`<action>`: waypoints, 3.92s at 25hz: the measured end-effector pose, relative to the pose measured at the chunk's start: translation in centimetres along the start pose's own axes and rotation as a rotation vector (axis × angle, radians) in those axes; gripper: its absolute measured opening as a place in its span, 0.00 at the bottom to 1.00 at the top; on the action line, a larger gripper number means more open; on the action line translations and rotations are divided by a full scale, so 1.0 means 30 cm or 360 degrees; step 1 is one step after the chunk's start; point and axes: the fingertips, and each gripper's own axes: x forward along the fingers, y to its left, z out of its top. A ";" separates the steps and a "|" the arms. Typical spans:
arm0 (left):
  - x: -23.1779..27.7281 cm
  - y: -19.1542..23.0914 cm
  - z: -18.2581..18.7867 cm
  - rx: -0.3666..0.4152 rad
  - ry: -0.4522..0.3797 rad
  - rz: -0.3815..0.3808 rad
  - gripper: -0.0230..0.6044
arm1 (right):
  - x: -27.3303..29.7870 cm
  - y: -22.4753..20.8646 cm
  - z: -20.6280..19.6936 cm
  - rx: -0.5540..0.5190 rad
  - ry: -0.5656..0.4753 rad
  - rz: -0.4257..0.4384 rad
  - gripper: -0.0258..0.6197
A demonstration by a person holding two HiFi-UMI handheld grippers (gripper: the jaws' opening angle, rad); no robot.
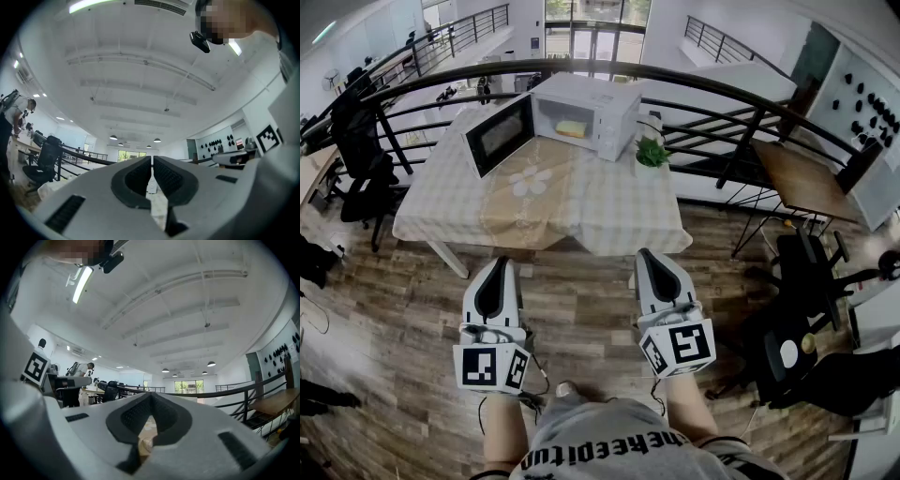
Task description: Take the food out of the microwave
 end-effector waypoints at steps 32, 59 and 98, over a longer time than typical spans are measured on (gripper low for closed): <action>-0.017 0.210 -0.012 0.0013 -0.0029 -0.0079 0.06 | 0.132 0.176 -0.025 0.0060 -0.0052 -0.0045 0.05; 0.519 0.457 -0.124 0.0023 -0.0058 0.0037 0.06 | 0.759 -0.031 -0.113 0.0076 -0.0060 0.0059 0.05; 1.257 0.596 -0.319 0.0053 -0.0040 0.0036 0.06 | 1.443 -0.408 -0.274 0.0145 -0.0059 0.0092 0.05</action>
